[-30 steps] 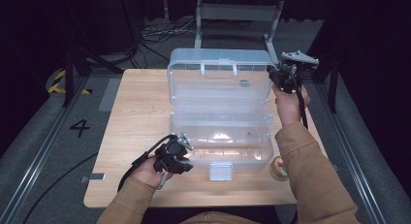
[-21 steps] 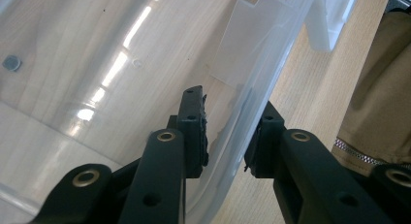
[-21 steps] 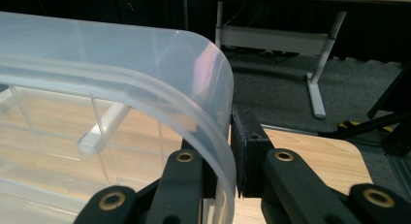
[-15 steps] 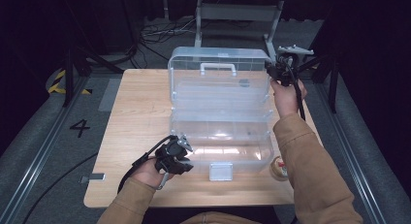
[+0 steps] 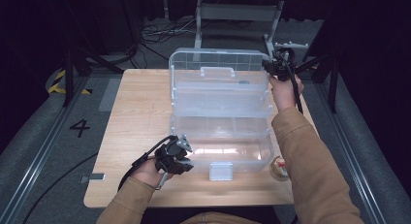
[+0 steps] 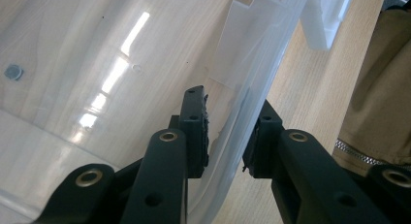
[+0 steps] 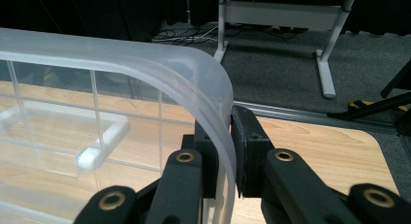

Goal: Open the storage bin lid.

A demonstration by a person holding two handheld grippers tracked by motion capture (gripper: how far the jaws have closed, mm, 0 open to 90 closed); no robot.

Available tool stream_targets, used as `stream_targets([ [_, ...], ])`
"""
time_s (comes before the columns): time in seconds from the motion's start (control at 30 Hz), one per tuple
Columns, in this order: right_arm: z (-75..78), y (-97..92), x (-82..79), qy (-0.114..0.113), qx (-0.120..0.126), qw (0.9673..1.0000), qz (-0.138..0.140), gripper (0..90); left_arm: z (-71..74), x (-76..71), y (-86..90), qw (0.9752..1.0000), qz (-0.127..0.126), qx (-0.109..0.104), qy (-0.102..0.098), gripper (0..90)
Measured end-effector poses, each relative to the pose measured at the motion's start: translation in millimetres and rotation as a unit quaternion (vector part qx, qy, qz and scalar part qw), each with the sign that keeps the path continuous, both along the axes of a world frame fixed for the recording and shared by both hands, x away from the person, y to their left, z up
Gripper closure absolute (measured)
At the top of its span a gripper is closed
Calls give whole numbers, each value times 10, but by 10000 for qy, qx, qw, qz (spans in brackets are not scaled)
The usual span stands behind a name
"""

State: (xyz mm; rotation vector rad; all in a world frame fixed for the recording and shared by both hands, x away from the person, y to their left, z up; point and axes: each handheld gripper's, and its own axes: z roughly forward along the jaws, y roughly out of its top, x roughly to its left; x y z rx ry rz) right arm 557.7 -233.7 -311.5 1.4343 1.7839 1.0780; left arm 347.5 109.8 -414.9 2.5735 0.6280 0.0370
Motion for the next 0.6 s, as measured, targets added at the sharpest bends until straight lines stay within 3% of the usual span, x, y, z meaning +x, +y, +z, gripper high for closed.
stream_targets([
  [0.27, -69, -5, 114, 79, 84, 9999, -9, 827, -5, -11, 2, 9999, -71, 0, -90, 742],
  [0.6, -176, -19, 256, 154, 105, 9998, 29, 827, -9, -9, 14, 9999, -30, -107, -57, 741],
])
